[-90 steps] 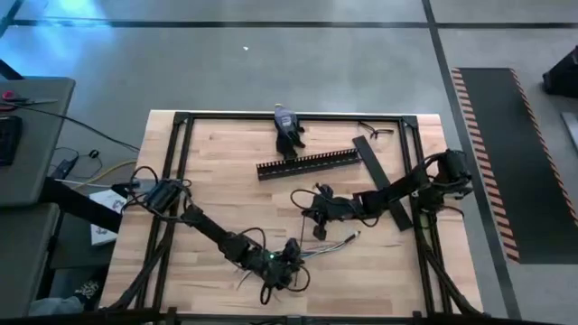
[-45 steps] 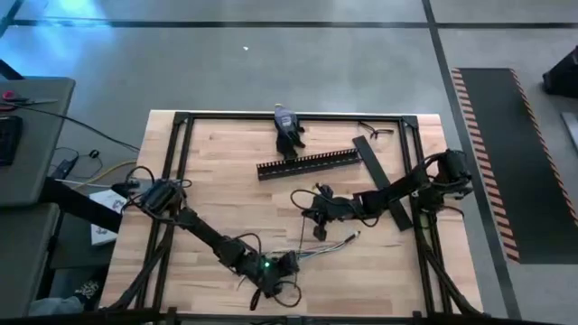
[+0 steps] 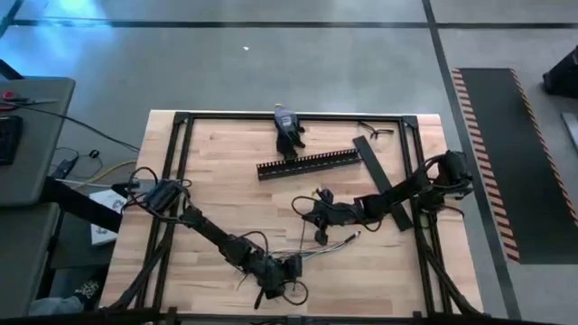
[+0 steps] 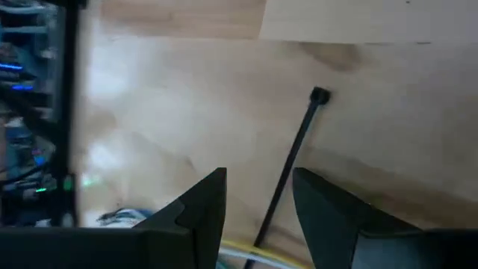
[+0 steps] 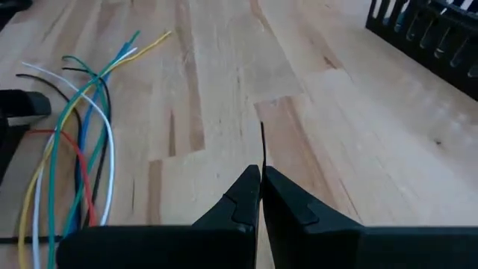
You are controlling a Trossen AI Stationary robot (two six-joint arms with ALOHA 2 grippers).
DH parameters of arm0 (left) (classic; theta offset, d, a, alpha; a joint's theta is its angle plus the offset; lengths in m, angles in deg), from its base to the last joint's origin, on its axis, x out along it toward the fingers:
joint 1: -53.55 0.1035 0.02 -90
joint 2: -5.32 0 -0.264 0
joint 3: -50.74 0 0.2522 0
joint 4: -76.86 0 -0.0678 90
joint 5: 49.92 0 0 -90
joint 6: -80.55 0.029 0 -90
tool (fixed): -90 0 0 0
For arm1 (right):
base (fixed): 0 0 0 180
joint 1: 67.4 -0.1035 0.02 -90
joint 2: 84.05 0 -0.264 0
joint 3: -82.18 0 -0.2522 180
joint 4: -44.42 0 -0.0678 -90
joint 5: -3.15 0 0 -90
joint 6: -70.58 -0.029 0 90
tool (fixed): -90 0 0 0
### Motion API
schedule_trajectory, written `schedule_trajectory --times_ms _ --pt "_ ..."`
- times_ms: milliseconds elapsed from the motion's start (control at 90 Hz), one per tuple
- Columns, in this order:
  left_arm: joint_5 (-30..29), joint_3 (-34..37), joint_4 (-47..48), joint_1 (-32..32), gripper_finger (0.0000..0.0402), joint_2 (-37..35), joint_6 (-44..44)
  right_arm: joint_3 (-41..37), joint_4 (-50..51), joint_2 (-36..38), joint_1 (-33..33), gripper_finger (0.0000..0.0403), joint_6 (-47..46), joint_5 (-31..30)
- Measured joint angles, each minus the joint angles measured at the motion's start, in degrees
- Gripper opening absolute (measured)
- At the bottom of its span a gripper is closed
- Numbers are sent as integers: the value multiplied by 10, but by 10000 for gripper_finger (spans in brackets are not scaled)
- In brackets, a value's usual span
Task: Ziptie cables
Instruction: Wrap the colored loose cables with the black zip tie
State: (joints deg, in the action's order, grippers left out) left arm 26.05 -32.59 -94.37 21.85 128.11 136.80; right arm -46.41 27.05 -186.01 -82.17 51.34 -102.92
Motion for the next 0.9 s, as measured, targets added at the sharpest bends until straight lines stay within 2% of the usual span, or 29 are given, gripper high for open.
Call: schedule_trajectory --times_ms 256,389,678,900 --pt "30 -3 1 13 140 4 5 0 -6 0 0 0 -2 0" --pt "32 -6 -25 14 137 18 8 0 -11 0 0 0 -2 0" --pt "14 -51 -13 21 134 45 -29 0 -20 0 -1 0 -14 0" --pt "25 -58 -17 39 101 52 -75 0 -25 0 -2 0 -14 0"
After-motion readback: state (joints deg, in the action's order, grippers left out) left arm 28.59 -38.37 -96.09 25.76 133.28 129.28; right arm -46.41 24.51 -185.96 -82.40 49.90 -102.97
